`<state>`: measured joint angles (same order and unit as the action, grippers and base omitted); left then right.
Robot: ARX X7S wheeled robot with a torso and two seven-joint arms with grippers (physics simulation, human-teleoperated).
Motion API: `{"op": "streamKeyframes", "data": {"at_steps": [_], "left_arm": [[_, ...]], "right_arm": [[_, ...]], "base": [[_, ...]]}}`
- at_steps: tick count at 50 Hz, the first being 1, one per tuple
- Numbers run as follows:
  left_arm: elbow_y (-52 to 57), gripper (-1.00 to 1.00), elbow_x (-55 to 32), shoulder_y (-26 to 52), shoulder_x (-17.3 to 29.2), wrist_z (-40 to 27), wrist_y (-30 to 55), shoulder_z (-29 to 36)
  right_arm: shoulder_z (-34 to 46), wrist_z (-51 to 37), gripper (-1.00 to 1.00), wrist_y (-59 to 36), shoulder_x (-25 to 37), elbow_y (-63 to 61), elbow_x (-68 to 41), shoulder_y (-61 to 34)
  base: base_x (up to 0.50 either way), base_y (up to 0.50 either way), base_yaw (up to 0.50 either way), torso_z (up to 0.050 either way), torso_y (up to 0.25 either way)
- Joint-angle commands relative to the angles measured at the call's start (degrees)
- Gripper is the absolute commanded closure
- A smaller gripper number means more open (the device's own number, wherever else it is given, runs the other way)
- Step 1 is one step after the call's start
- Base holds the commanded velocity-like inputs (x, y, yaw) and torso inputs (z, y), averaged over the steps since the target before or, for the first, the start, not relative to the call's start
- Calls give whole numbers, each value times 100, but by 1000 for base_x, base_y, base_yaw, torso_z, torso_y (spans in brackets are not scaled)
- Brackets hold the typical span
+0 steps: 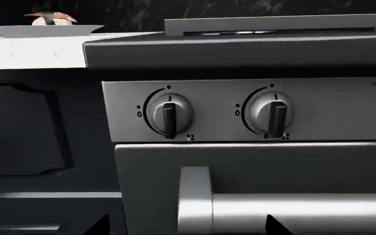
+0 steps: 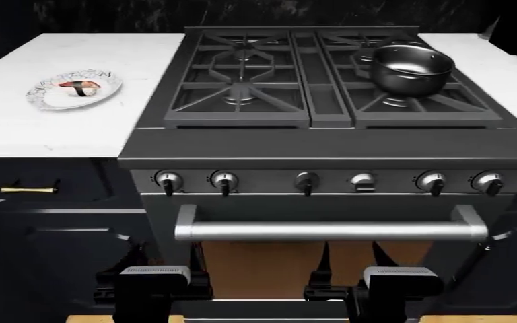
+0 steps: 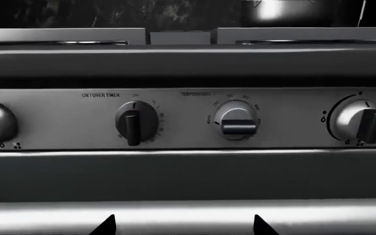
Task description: Frozen meat rests on a plate on the counter. Retrieve the meat and place it in a pot on a burner. Then turn the burner on.
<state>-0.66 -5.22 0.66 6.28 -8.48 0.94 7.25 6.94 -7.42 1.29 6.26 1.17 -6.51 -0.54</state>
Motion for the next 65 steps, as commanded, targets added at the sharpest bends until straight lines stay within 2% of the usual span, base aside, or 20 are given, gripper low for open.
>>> {"op": "streamKeyframes", "data": {"at_steps": [1,42,48,55,61,65], "left_arm": [[-38,-100,-59,18,51,-79,-4,63],[11,-100,-325,26,192,-251,-29,204],[43,-100,-391,18,218,-215,-42,243],[173,-100,-289,58,250,-429,211,244],[541,-100,-300,56,305,-535,601,264],[1245,-100,-563,82,376,-557,1087,164]], "right_arm": [[73,-52,-100,35,58,41,-66,-15],[238,-213,-100,11,206,-33,-317,-34],[256,-245,-100,37,220,-23,-334,-38],[229,-266,-100,30,219,-156,-481,-2],[288,-404,-100,-153,276,-582,-390,5],[311,-522,-100,-538,356,-1042,-340,-88]], "base": [[0,500,0,0,0],[0,497,0,0,0],[0,0,0,3,0],[0,0,0,50,7],[0,0,0,50,4],[0,0,0,50,1]]}}
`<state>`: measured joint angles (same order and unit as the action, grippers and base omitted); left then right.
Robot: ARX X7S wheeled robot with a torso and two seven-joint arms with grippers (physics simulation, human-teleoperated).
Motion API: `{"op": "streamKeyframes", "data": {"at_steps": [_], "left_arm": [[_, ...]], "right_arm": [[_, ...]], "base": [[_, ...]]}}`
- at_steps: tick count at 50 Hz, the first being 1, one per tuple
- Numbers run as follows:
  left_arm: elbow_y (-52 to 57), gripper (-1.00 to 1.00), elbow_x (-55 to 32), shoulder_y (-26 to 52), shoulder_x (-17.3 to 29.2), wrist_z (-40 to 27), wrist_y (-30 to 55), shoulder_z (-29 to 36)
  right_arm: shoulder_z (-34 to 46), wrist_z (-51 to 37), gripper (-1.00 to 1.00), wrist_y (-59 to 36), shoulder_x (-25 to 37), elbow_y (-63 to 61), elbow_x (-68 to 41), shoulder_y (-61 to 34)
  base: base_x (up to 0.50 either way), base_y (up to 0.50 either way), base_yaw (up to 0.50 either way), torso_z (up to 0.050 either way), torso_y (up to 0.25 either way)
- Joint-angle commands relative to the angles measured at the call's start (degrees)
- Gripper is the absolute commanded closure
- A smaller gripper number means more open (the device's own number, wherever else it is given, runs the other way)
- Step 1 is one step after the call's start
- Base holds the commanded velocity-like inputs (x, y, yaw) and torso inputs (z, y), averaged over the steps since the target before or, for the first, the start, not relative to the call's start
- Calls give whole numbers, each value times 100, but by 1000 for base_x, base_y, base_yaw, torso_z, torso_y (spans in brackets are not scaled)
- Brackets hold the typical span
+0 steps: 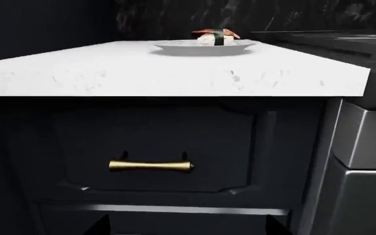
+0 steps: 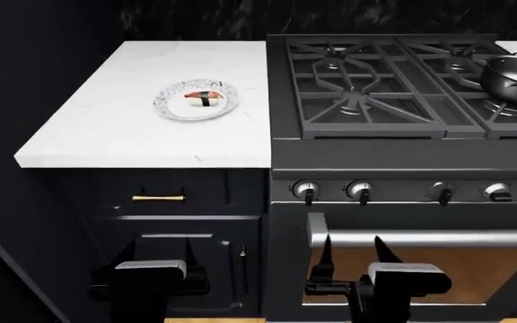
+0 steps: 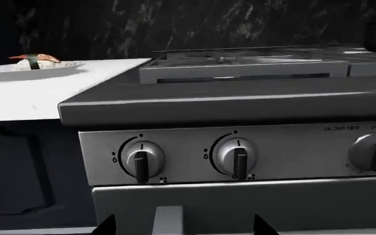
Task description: Frozen meat rests on a plate on the counter. Retrieve the meat and place it in a pot on a burner. Then turn the burner on.
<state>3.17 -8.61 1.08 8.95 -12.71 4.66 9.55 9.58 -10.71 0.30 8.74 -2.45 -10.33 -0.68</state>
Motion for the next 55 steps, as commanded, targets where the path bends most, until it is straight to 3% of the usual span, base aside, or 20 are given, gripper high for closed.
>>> {"op": "streamKeyframes", "data": {"at_steps": [1,12,18,22,33,38,47,55], "left_arm": [[1021,-100,-272,82,138,-141,919,-64],[2167,-100,-796,1080,611,-158,3019,-176],[2599,-100,-1349,1876,916,223,4095,-174],[2703,-100,-2040,2583,981,400,5121,-498],[2869,-100,-2763,3968,1330,693,6330,-717],[2814,-100,-2954,4256,1370,727,6652,-804],[2529,-100,-2942,4350,1475,799,6754,-634],[2519,-100,-2939,4479,1488,777,6755,-586]], "right_arm": [[36,-236,-100,-575,128,-824,41,-114],[88,-54,-100,-2679,839,-2432,-92,-1115],[-299,270,-100,-4550,969,-3248,-1317,-2232],[-503,304,-100,-5795,1075,-3592,-1988,-2997],[-961,225,-100,-8455,1173,-4084,-3234,-4795],[-1195,-49,-100,-9012,1133,-3930,-3691,-5286],[-1323,-1740,-100,-8984,1543,-3297,-5716,-5413],[-1318,-2257,-100,-8905,1660,-3012,-6409,-5473]], "base": [[0,0,0,50,0],[0,0,0,50,0],[0,0,0,50,0],[0,0,0,50,0],[0,0,0,26,0],[0,0,0,0,0],[0,0,0,0,0],[16,0,0,0,0]]}}
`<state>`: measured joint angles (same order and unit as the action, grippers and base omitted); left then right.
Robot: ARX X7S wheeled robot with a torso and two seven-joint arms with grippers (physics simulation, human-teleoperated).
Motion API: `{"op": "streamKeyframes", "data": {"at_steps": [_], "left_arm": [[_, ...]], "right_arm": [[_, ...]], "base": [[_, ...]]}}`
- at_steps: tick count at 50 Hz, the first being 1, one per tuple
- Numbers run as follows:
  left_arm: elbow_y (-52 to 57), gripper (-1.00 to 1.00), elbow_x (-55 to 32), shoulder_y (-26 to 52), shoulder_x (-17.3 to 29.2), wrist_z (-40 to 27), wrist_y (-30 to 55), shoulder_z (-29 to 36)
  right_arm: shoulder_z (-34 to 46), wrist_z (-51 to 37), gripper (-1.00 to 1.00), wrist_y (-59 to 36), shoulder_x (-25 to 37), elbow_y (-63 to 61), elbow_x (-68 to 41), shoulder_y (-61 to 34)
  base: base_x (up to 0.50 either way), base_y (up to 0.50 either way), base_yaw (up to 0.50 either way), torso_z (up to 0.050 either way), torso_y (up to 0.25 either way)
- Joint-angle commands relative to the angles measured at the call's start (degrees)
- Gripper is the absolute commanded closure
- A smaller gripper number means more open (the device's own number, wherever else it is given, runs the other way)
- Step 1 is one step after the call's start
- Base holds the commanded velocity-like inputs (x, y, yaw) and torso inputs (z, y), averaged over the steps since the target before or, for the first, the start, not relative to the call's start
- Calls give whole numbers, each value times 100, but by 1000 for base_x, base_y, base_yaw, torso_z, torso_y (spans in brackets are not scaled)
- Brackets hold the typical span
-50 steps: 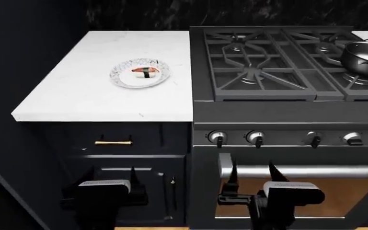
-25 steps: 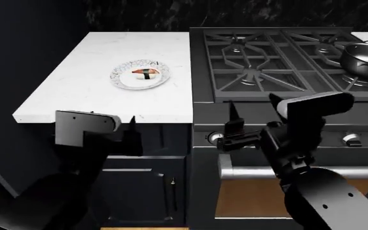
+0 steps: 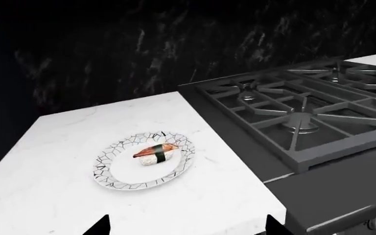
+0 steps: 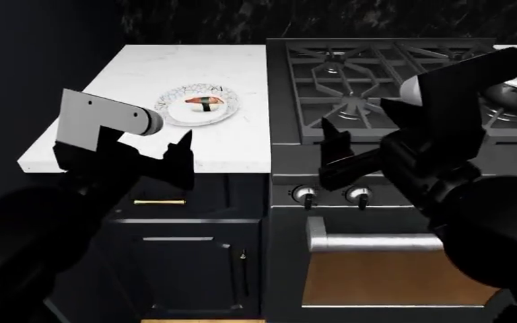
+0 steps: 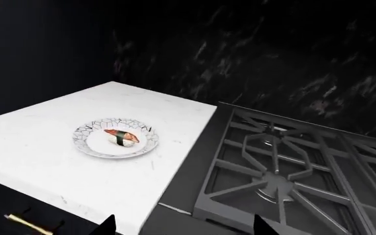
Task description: Frozen meat rests on a plate on the counter. Retrieve the meat and place it in a pot on a burner. Then turn the burner on.
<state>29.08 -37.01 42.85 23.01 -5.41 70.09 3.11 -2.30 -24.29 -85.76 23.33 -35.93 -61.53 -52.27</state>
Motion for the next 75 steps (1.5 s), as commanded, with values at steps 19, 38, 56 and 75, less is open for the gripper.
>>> {"op": "streamKeyframes", "data": {"at_steps": [19,38,56,75], "left_arm": [[-88,-100,-120,494,127,-12,268,122],[-33,-100,-257,531,93,-154,429,-26],[-2,-100,-455,674,215,-47,544,-50],[-971,-100,-1243,2454,1692,2580,799,1169]], "right_arm": [[23,-1377,-100,-31,428,512,-1860,-450],[97,-1647,-100,157,577,570,-2247,-472],[219,-1742,-100,313,702,542,-2486,-471],[655,-1187,-100,545,759,826,-2046,-598]], "base": [[493,-32,0,0,0],[500,0,0,0,1],[278,0,0,0,1],[0,0,0,0,0]]}}
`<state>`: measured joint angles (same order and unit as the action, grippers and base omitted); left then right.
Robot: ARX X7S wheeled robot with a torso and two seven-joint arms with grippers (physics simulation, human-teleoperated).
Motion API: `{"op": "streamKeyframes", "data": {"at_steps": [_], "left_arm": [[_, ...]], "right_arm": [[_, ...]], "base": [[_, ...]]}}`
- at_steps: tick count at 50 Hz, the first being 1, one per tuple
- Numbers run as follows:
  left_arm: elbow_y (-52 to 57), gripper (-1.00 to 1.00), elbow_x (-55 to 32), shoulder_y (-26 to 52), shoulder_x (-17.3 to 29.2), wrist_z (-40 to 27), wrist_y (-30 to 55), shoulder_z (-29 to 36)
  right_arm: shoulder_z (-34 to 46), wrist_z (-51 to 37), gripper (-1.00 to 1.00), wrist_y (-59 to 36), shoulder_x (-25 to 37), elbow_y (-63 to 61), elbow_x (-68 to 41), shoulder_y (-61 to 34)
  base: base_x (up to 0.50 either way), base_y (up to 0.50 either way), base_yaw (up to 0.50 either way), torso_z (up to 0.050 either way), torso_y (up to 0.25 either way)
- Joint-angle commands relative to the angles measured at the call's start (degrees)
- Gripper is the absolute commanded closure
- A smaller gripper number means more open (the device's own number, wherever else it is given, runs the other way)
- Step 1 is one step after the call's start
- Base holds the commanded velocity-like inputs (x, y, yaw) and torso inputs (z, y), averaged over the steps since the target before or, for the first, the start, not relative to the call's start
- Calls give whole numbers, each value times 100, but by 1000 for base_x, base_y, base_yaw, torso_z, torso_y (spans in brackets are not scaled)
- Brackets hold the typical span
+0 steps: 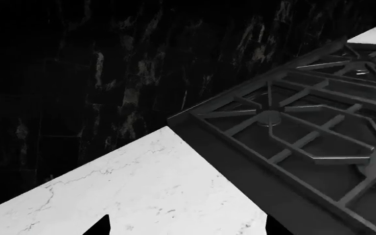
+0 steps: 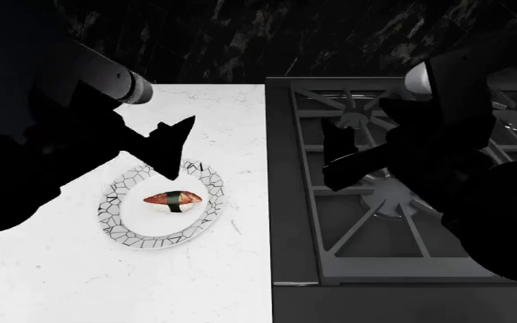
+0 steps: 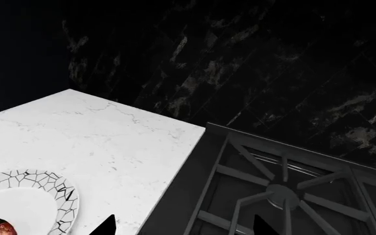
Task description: Frozen meat rests on a plate on the counter. Retrieve the meat and place it in a pot on a burner. Then turn the burner on.
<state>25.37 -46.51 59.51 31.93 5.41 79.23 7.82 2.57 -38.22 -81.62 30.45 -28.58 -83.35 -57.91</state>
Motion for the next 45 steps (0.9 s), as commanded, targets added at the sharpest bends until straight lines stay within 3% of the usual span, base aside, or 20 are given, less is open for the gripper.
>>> {"op": "streamKeyframes", "data": {"at_steps": [1,13,22,32,45], "left_arm": [[-736,-100,-211,827,863,1619,-213,806],[-1544,-100,-49,1174,1433,3330,-781,1738],[-2084,-100,139,1385,1583,4093,-944,2271],[-2884,-100,702,1629,1406,4758,-1405,3048],[-3515,-100,1024,1683,1132,5178,-1844,3510]], "right_arm": [[161,209,-100,145,49,98,119,-29],[283,286,-100,250,103,146,209,-51],[315,146,-100,248,146,149,89,-56],[362,96,-100,288,195,149,24,-62],[452,59,-100,372,204,185,25,-46]], "base": [[0,0,0,0,0],[0,0,0,0,0],[0,0,0,0,0],[0,0,0,0,0],[0,0,0,0,0]]}}
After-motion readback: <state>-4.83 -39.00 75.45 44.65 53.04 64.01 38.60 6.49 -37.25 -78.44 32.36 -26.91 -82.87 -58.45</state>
